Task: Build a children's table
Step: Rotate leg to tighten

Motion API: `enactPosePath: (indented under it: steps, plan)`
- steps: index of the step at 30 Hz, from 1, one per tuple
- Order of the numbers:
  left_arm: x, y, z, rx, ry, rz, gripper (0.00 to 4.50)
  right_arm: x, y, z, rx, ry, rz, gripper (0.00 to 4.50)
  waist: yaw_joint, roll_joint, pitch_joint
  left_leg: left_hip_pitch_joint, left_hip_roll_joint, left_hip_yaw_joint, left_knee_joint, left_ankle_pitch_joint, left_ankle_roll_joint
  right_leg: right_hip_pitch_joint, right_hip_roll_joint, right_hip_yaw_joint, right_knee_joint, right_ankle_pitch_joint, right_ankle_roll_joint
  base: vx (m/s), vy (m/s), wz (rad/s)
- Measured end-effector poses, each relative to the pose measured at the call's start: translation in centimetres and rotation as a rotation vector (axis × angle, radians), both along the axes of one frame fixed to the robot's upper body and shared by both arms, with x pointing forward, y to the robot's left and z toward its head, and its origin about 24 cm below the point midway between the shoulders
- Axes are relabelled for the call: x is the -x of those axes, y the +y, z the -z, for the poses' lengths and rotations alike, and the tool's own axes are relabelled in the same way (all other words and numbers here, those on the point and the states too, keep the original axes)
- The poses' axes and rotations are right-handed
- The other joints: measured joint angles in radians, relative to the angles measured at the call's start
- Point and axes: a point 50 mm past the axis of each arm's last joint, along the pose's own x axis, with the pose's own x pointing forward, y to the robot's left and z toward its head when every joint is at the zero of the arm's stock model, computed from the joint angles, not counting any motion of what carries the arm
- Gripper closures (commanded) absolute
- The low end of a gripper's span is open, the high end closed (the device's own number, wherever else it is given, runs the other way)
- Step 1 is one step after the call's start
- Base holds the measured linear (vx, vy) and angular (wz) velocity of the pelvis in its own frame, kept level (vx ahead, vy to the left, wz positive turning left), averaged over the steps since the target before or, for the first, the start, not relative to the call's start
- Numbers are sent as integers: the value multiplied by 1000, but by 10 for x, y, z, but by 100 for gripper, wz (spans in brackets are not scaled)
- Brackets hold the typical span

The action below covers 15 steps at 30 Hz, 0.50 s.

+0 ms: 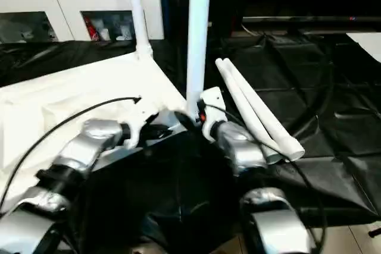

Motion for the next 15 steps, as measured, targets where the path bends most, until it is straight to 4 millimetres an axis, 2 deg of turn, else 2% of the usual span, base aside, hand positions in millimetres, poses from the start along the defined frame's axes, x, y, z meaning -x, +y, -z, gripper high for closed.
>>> enactPosePath:
  steps: [5,8,9,12,13,15]
  plan:
    - [9,12,-1,6,24,100,450,13,-12,-3,43,-11,-209,63,2,0,1,0,0,0,1,0,0,-1,0,0,0,0,0,0,0,0]
    - [14,14,-1,3,32,159,450,19,-15,-5,50,-2,-299,63,9,0,1,0,0,0,1,0,0,-1,0,0,0,0,0,0,0,0]
    - [15,15,-1,3,37,173,450,21,-16,-5,49,4,-324,92,11,0,1,0,0,0,2,0,0,-1,0,0,0,0,0,0,0,0]
    - [18,18,-2,5,49,207,450,23,-19,-7,45,23,-368,97,13,0,1,0,0,0,1,0,0,-1,0,0,0,0,0,0,0,0]
    - [19,20,-2,4,52,216,450,24,-19,-7,44,30,-384,125,13,0,1,0,0,0,1,0,0,-1,0,0,0,0,0,0,0,0]
    - [21,21,-2,4,58,229,450,25,-18,-7,41,36,-400,133,13,0,1,0,0,0,1,0,0,-1,0,0,0,0,0,0,0,0]
